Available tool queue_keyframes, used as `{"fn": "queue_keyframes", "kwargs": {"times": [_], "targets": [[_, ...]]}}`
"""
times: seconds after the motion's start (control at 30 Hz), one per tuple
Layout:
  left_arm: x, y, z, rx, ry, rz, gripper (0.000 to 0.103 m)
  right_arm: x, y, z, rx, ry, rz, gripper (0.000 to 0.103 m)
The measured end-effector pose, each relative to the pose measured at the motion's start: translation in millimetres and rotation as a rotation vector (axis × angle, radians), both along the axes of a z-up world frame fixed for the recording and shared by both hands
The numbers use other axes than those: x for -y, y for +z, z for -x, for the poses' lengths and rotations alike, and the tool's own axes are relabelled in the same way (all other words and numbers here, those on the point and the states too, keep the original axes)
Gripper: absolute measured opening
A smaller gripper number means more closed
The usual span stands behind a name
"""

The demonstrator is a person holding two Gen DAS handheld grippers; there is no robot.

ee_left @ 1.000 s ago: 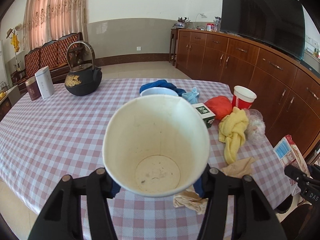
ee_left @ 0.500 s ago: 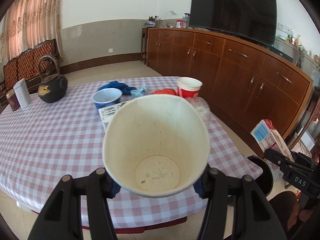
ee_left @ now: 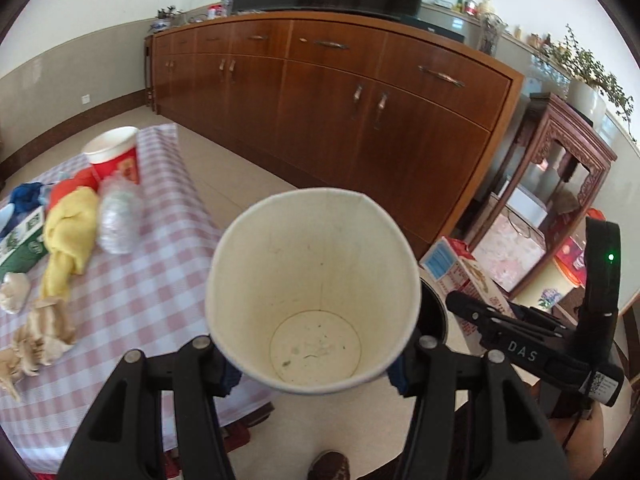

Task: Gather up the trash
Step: 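Carry the cup and carton over the black trash bin with both grippers, then open the right gripper over the bin while the left releases the cup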

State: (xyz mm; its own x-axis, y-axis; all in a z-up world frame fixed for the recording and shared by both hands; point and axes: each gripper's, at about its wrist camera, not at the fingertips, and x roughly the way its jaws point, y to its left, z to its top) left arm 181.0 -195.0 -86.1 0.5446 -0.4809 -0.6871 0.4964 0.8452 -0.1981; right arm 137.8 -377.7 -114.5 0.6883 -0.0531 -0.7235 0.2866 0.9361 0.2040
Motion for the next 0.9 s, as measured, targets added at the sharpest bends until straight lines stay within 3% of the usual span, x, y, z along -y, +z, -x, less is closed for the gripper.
{"fn": "queue_keyframes", "kwargs": {"times": [0.3,0.5,0.73,0.8,0.9], "targets": [[96,-52,-22,-0.124,-0.129,-0.050,0.057,108,-61,-5,-0.131,-0.158,-0.129,0.054],[137,-100,-42,-0.226,-0.135,-0.089,0.058,144,-99,-33,-0.230,-0.190,-0.187,0.055],[161,-135,-58,-0.335,-0.141,-0.104,0.065,164,-115,-51,-0.281,-0.236,-0.212,0.056],[164,-143,-65,-0.367,-0.141,-0.127,0.069,168,-118,-54,-0.296,-0.253,-0.225,0.072],[161,-141,-66,-0.378,-0.128,-0.133,0.072,169,-113,-53,-0.284,-0.286,-0.197,0.074]]}}
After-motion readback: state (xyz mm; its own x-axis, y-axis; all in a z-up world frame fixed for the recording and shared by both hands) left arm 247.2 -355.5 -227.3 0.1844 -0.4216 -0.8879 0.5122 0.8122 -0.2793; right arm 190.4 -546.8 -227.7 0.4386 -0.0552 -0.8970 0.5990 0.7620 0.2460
